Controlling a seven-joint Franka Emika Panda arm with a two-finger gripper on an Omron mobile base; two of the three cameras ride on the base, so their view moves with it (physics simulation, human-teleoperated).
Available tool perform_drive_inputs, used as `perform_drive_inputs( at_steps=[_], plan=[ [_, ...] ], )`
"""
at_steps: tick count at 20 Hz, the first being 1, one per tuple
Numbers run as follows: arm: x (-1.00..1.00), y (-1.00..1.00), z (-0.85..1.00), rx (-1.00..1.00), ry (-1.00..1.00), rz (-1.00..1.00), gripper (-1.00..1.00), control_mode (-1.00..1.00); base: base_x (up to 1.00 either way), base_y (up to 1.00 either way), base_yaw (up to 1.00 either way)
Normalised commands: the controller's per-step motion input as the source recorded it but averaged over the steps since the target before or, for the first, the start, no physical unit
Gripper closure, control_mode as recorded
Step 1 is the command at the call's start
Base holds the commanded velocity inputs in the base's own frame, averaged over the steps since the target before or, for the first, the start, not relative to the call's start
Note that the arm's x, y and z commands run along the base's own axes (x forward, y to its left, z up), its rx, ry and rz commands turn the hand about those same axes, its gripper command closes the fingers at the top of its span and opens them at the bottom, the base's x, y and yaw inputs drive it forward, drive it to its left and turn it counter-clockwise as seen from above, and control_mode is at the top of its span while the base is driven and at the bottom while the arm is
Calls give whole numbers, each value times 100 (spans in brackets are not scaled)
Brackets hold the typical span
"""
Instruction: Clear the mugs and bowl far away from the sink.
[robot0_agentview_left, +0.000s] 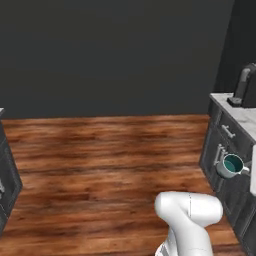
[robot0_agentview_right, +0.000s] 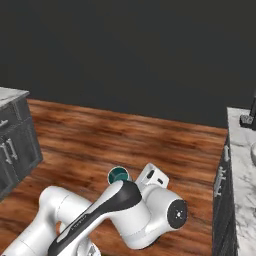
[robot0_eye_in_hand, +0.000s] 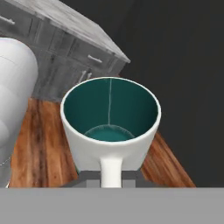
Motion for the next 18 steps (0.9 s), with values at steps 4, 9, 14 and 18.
perform_drive_inputs(
  at_steps=[4, 9, 14, 18],
  plan=[
    [0, 0, 0, 0, 0, 0, 100, 100, 0, 7, 37],
    [0, 0, 0, 0, 0, 0, 100, 100, 8, 26, 33],
    [0, 0, 0, 0, 0, 0, 100, 100, 17, 39, 32],
    [0, 0, 0, 0, 0, 0, 100, 100, 16, 48, 32]
  ],
)
